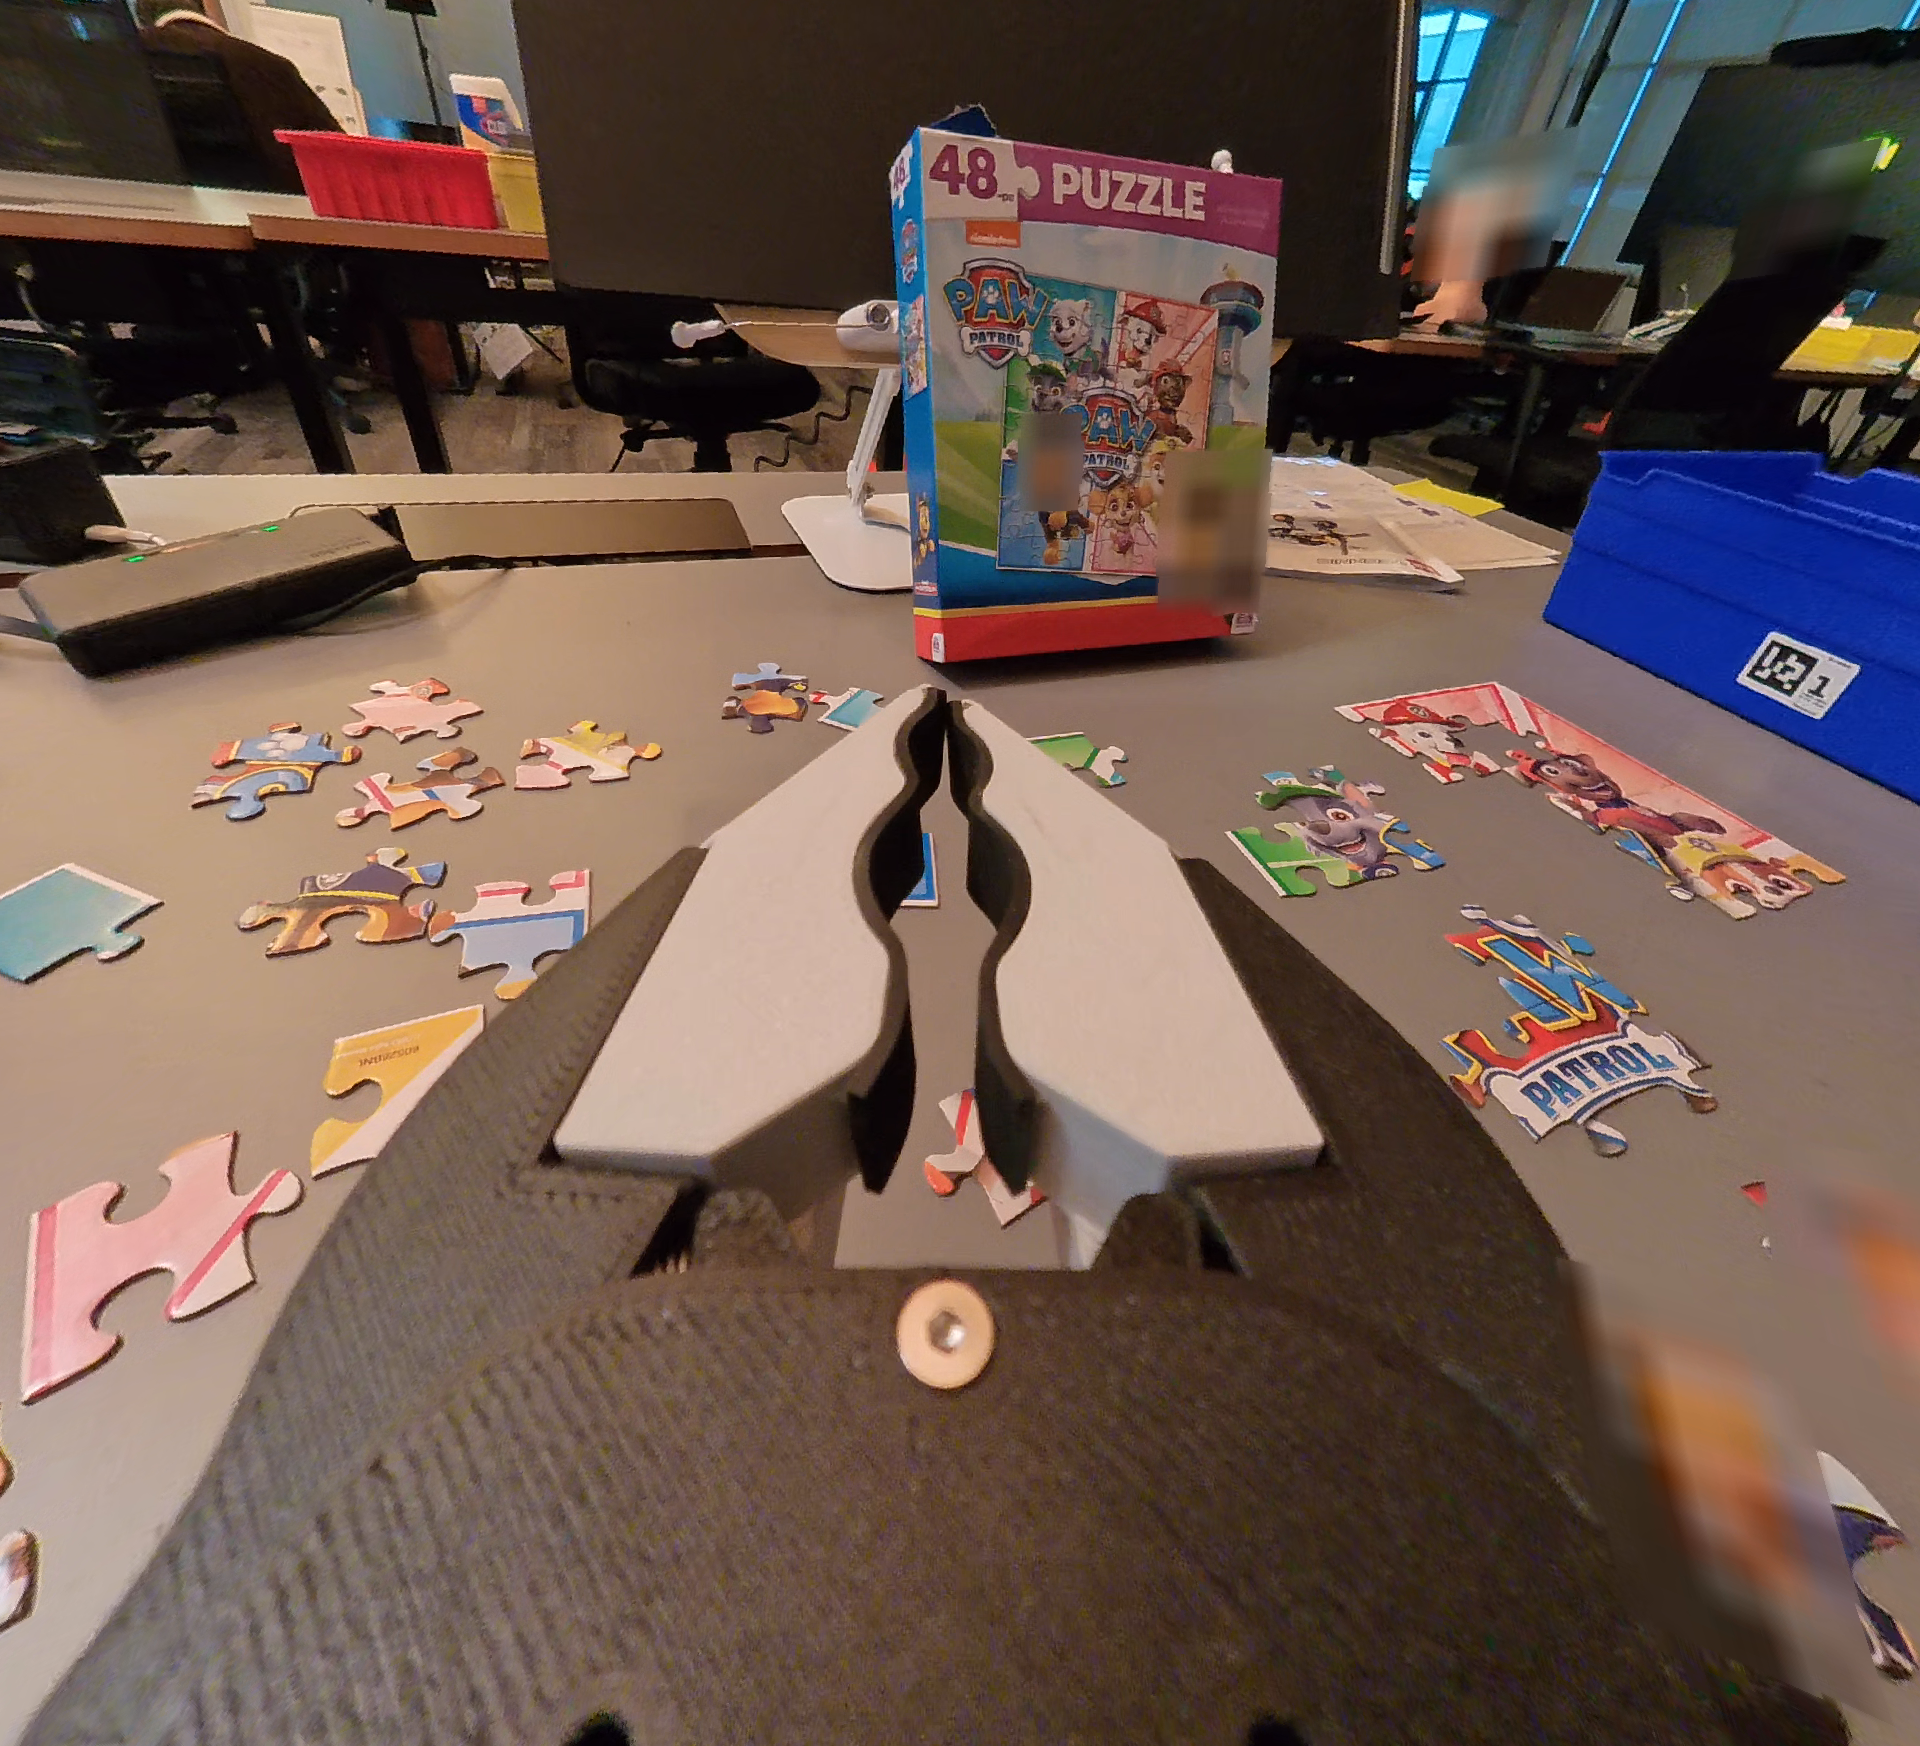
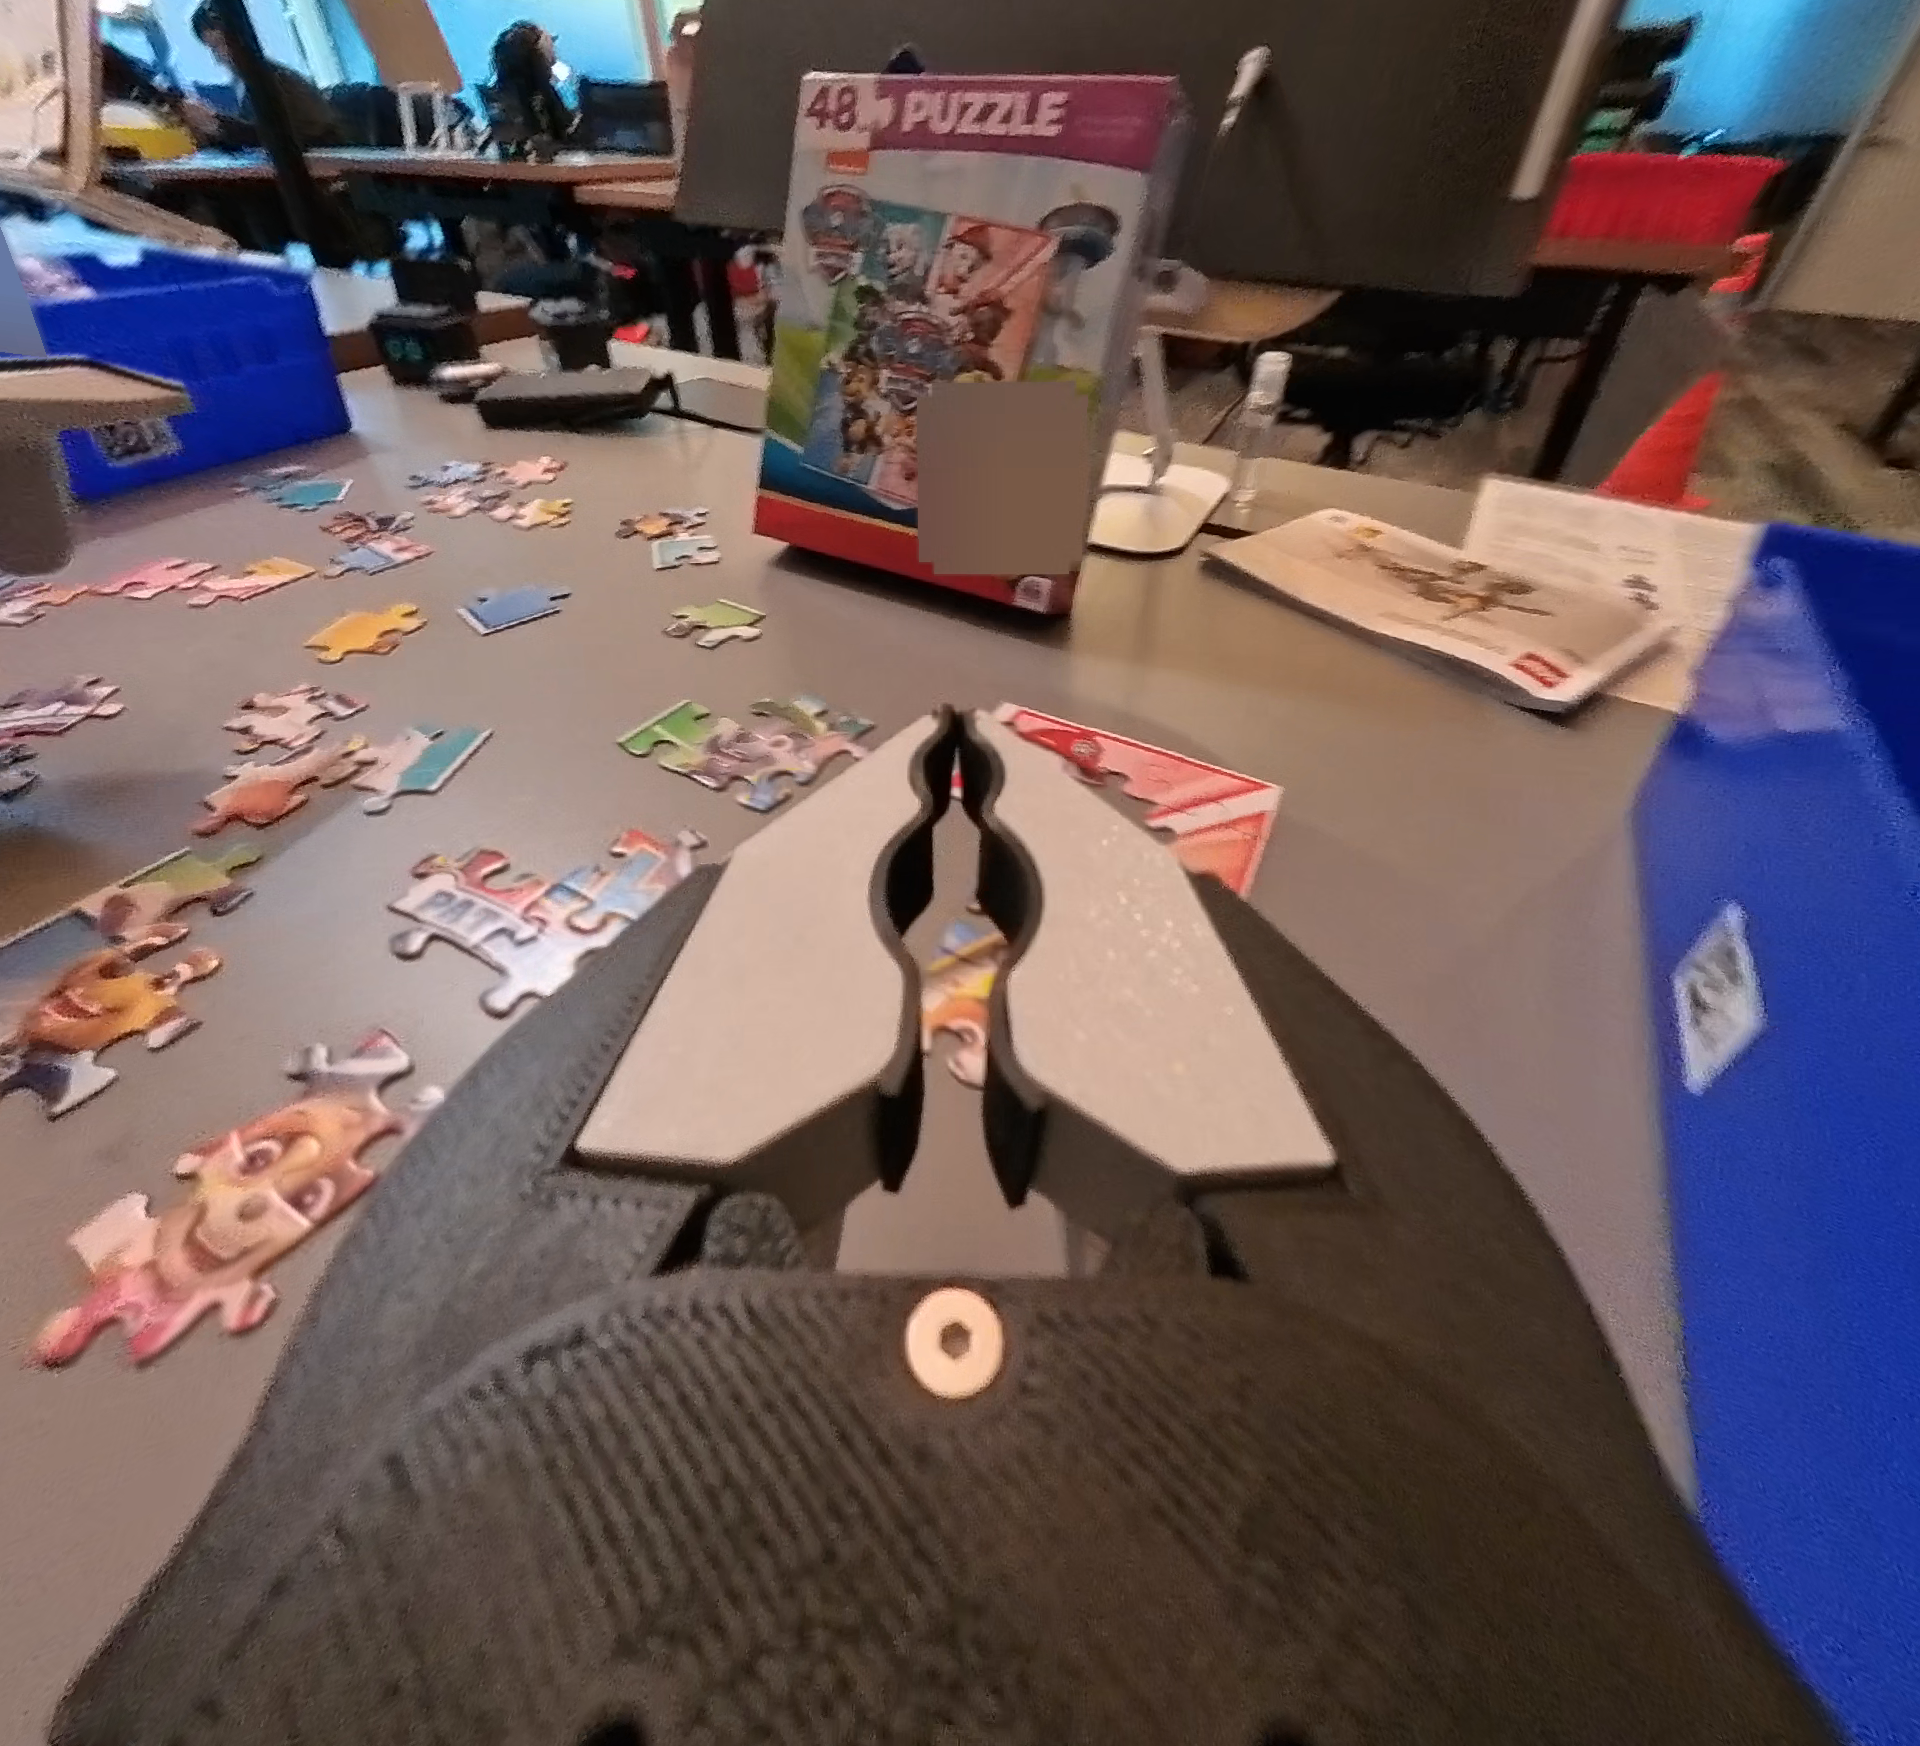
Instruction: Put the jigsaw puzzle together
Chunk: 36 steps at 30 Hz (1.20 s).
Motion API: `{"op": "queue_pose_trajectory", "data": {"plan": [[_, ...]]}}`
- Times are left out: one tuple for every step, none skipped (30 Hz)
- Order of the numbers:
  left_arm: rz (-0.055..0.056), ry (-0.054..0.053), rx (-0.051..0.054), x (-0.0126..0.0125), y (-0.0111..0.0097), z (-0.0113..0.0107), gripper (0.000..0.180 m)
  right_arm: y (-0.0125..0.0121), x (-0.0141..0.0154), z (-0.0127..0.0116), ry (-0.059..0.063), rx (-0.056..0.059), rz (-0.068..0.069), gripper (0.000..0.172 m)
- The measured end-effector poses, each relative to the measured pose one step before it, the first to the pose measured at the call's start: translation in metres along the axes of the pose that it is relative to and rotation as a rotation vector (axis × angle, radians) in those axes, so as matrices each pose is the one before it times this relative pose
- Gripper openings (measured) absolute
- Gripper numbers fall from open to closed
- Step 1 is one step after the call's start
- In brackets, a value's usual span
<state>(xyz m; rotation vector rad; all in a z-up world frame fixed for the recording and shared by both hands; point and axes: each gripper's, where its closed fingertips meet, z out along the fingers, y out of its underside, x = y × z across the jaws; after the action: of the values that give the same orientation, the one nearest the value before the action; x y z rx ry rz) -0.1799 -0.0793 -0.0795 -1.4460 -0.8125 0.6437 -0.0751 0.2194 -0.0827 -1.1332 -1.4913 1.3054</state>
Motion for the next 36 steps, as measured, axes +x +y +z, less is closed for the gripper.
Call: {"op": "queue_pose_trajectory", "data": {"plan": [[-0.0018,-0.0006,0.0004,-0.00037,0.00002,-0.00026,0.000,-0.00368,-0.00494,0.00792,-0.0133,-0.0204,-0.0200,0.000],[-0.0028,0.0020,-0.0007,-0.00003,0.00035,0.00010,0.000,-0.00575,-0.00346,0.00794,-0.0069,-0.0084,-0.0293,0.000],[-0.0036,0.0029,-0.0026,-0.00002,0.00058,0.00021,0.000,-0.00754,-0.00276,0.00830,-0.0115,0.0041,-0.0294,0.000],[-0.0046,0.0027,-0.0043,-0.00018,0.00099,0.00034,0.000,-0.00742,-0.00185,0.00886,-0.0171,0.0070,-0.0210,0.000],[-0.0064,0.0043,-0.0048,0.00002,0.00103,0.00032,0.000,-0.00593,-0.00039,0.00962,-0.0202,0.0028,-0.0097,0.000],[-0.0070,0.0060,-0.0025,0.00034,0.00061,0.00012,0.000,-0.00394,0.00112,0.01020,-0.0205,-0.0022,0.0021,0.000],[-0.0061,0.0062,-0.0005,0.00035,0.00034,0.00017,0.000,-0.00241,0.00214,0.00994,-0.0207,-0.0042,0.0126,0.000],[-0.0051,0.0065,-0.0008,0.00049,0.00030,0.00026,0.000,-0.00125,0.00239,0.00940,-0.0227,-0.0036,0.0207,0.000],[-0.0040,0.0082,-0.0015,0.00090,0.00041,0.00053,0.000,-0.00049,0.00196,0.00852,-0.0256,-0.0031,0.0266,0.000],[-0.0031,0.0077,-0.0028,0.00074,0.00065,0.00094,0.000,0.00036,0.00184,0.00735,-0.0260,-0.0041,0.0280,0.000],[-0.0028,0.0081,-0.0051,0.00078,0.00095,0.00105,0.000,0.00096,0.00172,0.00593,-0.0224,-0.0034,0.0221,0.000],[-0.0043,0.0103,-0.0070,0.00125,0.00131,0.00099,0.000,0.00102,0.00166,0.00409,-0.0163,0.0013,0.0130,0.000],[-0.0050,0.0119,-0.0052,0.00154,0.00108,0.00075,0.000,0.00073,0.00167,0.00246,-0.0086,0.0087,0.0026,0.000],[-0.0025,0.0096,-0.0005,0.00127,0.00008,0.00055,0.000,0.00105,0.00194,0.00068,0.0002,0.0119,-0.0046,0.000],[0.0009,0.0043,0.0026,0.00053,-0.00060,0.00066,0.000,0.00164,0.00201,-0.00081,0.0064,0.0091,-0.0077,0.000],[0.0037,0.0016,0.0016,0.00027,-0.00063,0.00071,0.000,0.00219,0.00146,-0.00187,0.0080,0.0052,-0.0104,0.000],[0.0057,-0.0003,0.0004,0.00007,-0.00035,0.00083,0.000,0.00214,0.00100,-0.00266,0.0083,0.0031,-0.0155,0.000],[0.0066,-0.0023,-0.0023,-0.00025,0.00001,0.00106,0.000,0.00181,0.00099,-0.00278,0.0108,0.0015,-0.0195,0.000],[0.0070,-0.0011,-0.0071,0.00034,0.00103,0.00079,0.000,0.00051,0.00068,-0.00276,0.0097,0.0042,-0.0156,0.000],[0.0081,-0.0006,-0.0083,0.00061,0.00157,0.00021,0.000,-0.00143,-0.00095,-0.00258,-0.0022,0.0120,-0.0044,0.000],[0.0086,-0.0022,-0.0034,0.00080,0.00083,-0.00068,0.000,-0.00293,-0.00254,-0.00267,-0.0159,0.0166,0.0071,0.000],[0.0080,-0.0030,0.0028,0.00071,-0.00026,-0.00126,0.000,-0.00437,-0.00308,-0.00271,-0.0195,0.0194,0.0144,0.000],[0.0068,0.0010,0.0065,0.00130,-0.00108,-0.00138,0.000,-0.00563,-0.00290,-0.00303,-0.0166,0.0246,0.0131,0.000],[0.0052,0.0047,0.0069,0.00165,-0.00120,-0.00105,0.000,-0.00600,-0.00262,-0.00323,-0.0104,0.0257,0.0077,0.000],[0.0055,0.0054,0.0039,0.00169,-0.00067,-0.00046,0.000,-0.00519,-0.00211,-0.00305,-0.0049,0.0234,0.0040,0.000],[0.0048,0.0046,-0.0015,0.00129,0.00030,-0.00001,0.000,-0.00240,-0.00225,-0.00216,-0.0049,0.0184,0.0017,0.000],[0.0028,0.0038,-0.0067,0.00106,0.00124,0.00036,0.000,0.00187,-0.00187,-0.00094,-0.0064,-0.0014,0.0024,0.000],[0.0025,0.0040,-0.0072,0.00118,0.00129,0.00054,0.000,0.00471,-0.00134,-0.00036,-0.0057,-0.0222,0.0049,0.000],[0.0015,0.0060,-0.0041,0.00118,0.00064,0.00055,0.000,0.00468,-0.00098,-0.00077,-0.0017,-0.0214,0.0005,0.000],[-0.0009,0.0072,-0.0017,0.00122,0.00039,0.00059,0.000,0.00344,-0.00063,-0.00178,0.0048,-0.0116,-0.0077,0.000],[-0.0022,0.0060,-0.0023,0.00087,0.00033,0.00069,0.000,0.00325,0.00006,-0.00273,0.0113,-0.0078,-0.0114,0.000],[-0.0026,0.0061,-0.0021,0.00061,0.00038,0.00072,0.000,0.00351,0.00047,-0.00329,0.0134,-0.0074,-0.0099,0.000],[-0.0027,0.0062,-0.0014,0.00065,0.00019,0.00062,0.000,0.00371,0.00062,-0.00362,0.0106,-0.0085,-0.0048,0.000],[-0.0019,0.0051,-0.0011,0.00064,0.00006,0.00070,0.000,0.00325,0.00113,-0.00357,0.0094,-0.0062,0.0011,0.000],[-0.0009,0.0046,-0.0010,0.00064,0.00007,0.00070,0.000,0.00247,0.00138,-0.00343,0.0078,-0.0016,0.0064,0.000],[-0.0006,0.0059,-0.0022,0.00079,0.00030,0.00091,0.000,0.00118,0.00172,-0.00302,0.0063,0.0035,0.0128,0.000]]}}
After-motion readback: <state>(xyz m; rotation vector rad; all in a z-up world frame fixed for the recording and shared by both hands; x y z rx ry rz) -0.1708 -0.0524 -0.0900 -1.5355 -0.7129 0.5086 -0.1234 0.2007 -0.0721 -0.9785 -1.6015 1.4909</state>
